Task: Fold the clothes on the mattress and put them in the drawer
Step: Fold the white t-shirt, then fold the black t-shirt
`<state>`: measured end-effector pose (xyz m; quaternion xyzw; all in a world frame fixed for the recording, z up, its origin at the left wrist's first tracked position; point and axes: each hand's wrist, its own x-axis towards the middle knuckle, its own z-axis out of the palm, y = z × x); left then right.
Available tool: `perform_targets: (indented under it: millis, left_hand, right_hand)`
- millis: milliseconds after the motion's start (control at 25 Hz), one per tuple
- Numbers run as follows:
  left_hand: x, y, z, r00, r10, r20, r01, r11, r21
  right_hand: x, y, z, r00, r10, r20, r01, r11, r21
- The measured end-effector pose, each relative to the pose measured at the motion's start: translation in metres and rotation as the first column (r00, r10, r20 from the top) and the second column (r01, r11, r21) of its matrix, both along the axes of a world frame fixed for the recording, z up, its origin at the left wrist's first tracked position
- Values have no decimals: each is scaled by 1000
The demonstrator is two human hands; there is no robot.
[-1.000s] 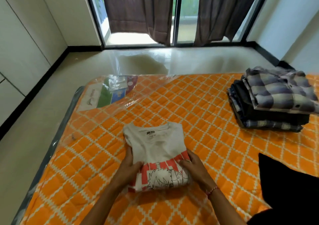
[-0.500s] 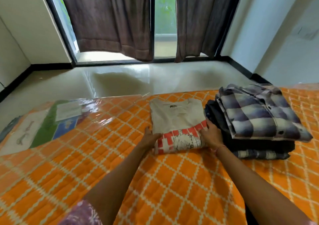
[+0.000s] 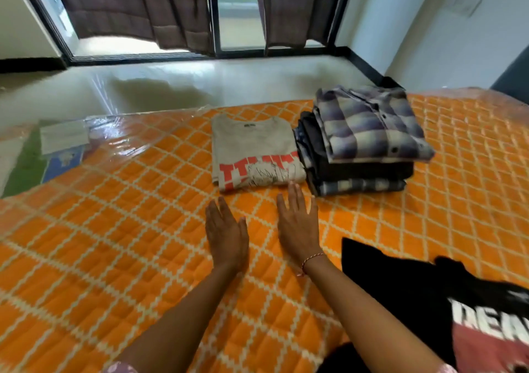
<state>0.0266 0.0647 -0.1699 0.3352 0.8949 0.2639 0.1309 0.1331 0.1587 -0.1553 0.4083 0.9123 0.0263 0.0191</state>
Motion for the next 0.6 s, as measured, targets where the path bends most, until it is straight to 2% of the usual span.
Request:
perform_targets:
  millis: [80, 160, 240, 320, 440, 520, 600]
  left_hand:
    - [30, -13, 14, 995, -82, -48, 77, 991, -107]
    - [63, -14, 32, 955, -294, -47, 286, 949, -134]
    - [102, -7, 45, 870, -489, 57, 492, 866, -93]
    - [142, 3, 56, 799, -570, 194, 583, 813, -11]
    - [190, 10, 58, 709, -562, 425, 591, 803, 75]
    - [206, 15, 52, 676, -453, 581, 507, 858, 80]
    - [210, 21, 46, 683, -283, 673, 353, 935, 34]
  right_hand:
    - [32, -19, 14, 999, -35, 10, 35, 999, -13]
    - [70, -29, 39, 994, -113, -12, 113, 994, 10]
    - [119, -24, 60, 975, -220, 12, 220, 975, 17]
    - [175, -6, 80, 902, -415, 120, 422, 905, -49]
    - [241, 12, 95, 755, -587, 292, 645, 744, -173]
    - [265, 20, 89, 685, -693, 225, 729, 654, -205]
    - [275, 36, 85, 587, -794, 160, 803, 546, -239]
